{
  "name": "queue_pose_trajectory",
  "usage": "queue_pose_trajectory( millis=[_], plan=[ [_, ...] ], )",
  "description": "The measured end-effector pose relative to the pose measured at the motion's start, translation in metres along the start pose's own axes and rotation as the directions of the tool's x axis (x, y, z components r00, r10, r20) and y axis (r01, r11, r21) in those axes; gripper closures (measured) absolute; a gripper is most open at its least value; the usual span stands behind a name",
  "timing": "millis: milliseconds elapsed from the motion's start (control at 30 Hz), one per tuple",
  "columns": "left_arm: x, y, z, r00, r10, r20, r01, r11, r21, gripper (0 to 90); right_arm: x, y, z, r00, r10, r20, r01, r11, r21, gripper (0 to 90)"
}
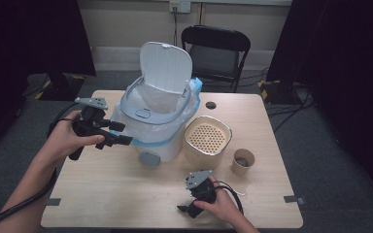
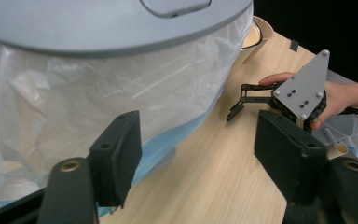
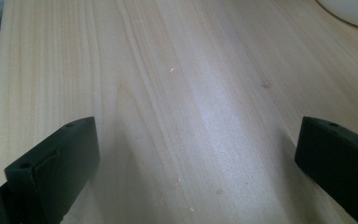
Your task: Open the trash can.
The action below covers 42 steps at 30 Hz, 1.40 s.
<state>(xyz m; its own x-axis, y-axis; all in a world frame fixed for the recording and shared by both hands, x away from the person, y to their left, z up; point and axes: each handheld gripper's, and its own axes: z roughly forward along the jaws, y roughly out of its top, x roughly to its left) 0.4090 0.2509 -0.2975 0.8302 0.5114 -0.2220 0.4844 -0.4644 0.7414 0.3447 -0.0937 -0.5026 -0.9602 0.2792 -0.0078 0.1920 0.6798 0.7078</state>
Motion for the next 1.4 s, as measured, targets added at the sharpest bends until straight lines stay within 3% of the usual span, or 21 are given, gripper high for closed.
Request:
queue_pose_trajectory(
  millis=[67,200,333,767,1033,1400],
  plan=[
    [0.0,-0.002,0.001,1.0,0.007,-0.001,-0.007,1.0,0.004,23.8,0.0,0.0,0.0,1.0,0.0,0.0,0.0,1.0,0.0,0.0],
    [0.001,-0.008,0.004,0.9997,0.024,0.005,-0.024,0.9997,0.006,22.5,0.0,0.0,0.0,1.0,-0.001,0.0,0.001,1.0,-0.001,0.0],
    [0.002,-0.014,0.007,1.0,-0.002,0.009,0.002,1.0,-0.002,20.7,0.0,0.0,0.0,1.0,0.0,-0.001,0.0,1.0,0.0,0.0],
    [0.011,-0.043,0.029,0.9999,0.012,-0.002,-0.012,0.9995,0.028,20.8,0.0,0.0,0.0,1.0,0.002,-0.003,-0.002,1.0,0.001,0.0],
    [0.013,-0.056,0.039,0.9997,0.005,0.024,-0.005,0.9998,0.017,20.7,0.0,0.0,0.0,1.0,0.002,-0.001,-0.002,1.0,0.002,0.0],
    [0.016,-0.075,0.051,0.9992,-0.004,0.039,0.003,0.9993,0.037,20.7,-0.001,-0.001,-0.001,0.9999,-0.011,-0.013,0.011,1.0,0.003,0.0]
  ],
)
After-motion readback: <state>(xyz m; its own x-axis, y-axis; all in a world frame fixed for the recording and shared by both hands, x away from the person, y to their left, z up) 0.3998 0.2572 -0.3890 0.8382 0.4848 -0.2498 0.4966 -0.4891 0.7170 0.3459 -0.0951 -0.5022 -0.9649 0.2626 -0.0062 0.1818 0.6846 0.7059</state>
